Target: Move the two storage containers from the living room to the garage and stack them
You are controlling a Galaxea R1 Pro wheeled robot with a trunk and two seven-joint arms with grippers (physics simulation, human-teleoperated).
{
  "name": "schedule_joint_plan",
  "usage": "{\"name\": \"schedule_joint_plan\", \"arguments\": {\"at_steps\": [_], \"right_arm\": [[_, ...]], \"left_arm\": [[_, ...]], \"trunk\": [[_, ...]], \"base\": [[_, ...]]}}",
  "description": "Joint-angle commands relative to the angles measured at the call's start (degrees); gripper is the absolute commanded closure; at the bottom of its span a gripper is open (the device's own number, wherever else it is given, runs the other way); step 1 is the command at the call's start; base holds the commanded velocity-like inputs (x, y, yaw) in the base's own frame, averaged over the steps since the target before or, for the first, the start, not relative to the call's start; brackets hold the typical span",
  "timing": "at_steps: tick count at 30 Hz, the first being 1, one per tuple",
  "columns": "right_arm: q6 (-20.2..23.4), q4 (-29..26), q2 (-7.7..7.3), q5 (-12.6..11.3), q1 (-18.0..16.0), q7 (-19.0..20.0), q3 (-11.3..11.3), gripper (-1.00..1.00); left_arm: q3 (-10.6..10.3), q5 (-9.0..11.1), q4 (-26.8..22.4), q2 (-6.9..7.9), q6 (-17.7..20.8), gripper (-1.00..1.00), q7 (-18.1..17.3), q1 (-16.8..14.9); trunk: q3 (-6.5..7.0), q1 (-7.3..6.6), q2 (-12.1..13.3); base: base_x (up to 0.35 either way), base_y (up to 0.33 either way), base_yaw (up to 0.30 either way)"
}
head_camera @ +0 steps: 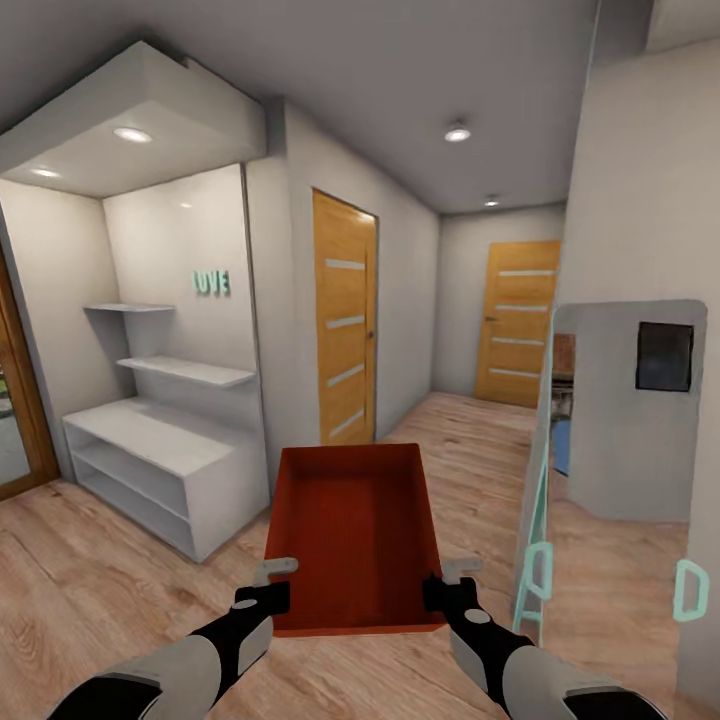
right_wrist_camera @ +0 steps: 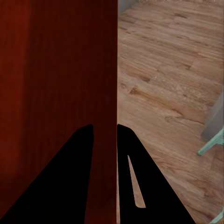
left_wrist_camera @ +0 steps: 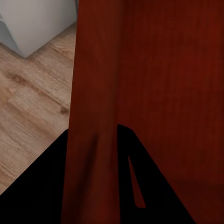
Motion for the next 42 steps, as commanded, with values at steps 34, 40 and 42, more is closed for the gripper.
{"name": "schedule_joint_plan", "arguments": {"at_steps": [34,40,42], "right_arm": [[-1.7,-0.1,0.01,0.6,-0.1,-0.4,-2.8,1.00],[-1.7,-0.1,-0.06,0.6,-0.1,-0.4,-2.8,1.00],[-1.7,-0.1,-0.09,0.5,-0.1,-0.4,-2.9,1.00]], "left_arm": [[2.4,1.0,0.2,0.78,-0.1,1.00,0.3,0.0],[2.4,1.0,0.2,0.78,-0.1,1.00,0.3,0.0],[2.4,1.0,0.2,0.78,-0.1,1.00,0.3,0.0]], "trunk": [[-0.09,0.04,-0.1],[-0.09,0.04,-0.1],[-0.09,0.04,-0.1]], "base": [[0.324,0.126,-0.197],[0.324,0.143,-0.023],[0.324,0.143,-0.002]]}}
